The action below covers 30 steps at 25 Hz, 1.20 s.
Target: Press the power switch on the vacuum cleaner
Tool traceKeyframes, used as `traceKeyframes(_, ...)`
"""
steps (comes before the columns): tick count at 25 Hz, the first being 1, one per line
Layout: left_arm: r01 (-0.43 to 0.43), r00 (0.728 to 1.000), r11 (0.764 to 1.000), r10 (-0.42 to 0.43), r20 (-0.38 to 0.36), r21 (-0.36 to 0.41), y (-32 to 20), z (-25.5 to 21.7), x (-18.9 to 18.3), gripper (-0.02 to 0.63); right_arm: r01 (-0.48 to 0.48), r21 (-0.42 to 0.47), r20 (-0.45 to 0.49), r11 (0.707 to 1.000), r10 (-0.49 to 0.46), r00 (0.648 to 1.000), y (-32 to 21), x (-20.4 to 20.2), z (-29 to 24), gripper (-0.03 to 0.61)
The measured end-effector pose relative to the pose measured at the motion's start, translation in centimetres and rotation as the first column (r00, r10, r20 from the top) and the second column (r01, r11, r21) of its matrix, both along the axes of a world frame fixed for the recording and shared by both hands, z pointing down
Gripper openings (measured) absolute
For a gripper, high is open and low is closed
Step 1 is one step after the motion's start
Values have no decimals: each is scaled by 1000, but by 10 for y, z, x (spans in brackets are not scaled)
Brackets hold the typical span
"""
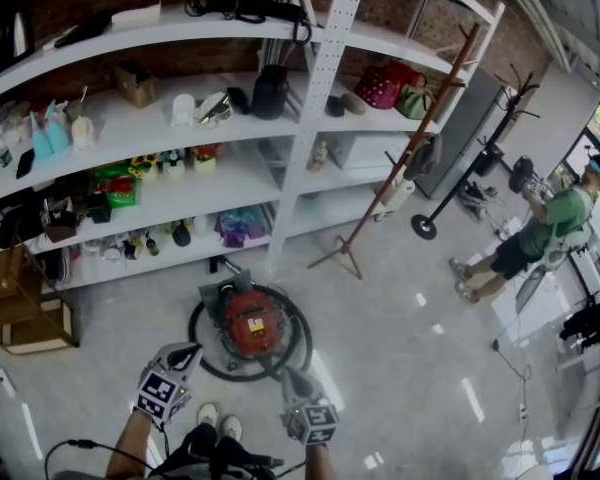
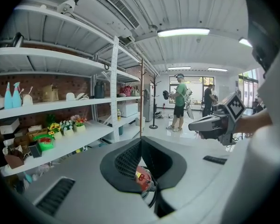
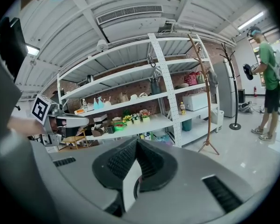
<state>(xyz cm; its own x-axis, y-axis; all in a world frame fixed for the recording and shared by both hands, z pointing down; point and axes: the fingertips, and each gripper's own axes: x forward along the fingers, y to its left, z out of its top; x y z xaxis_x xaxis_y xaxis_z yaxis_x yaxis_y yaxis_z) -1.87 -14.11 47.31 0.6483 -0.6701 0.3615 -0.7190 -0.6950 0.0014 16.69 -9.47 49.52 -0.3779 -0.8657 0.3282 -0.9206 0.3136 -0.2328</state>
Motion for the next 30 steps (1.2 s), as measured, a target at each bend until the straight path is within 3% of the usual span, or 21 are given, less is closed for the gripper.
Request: traceKeyframes(30, -51, 998, 994, 53, 18, -95, -100, 123, -9, -6, -37, -120, -2, 992, 37, 999, -88, -10, 118, 11)
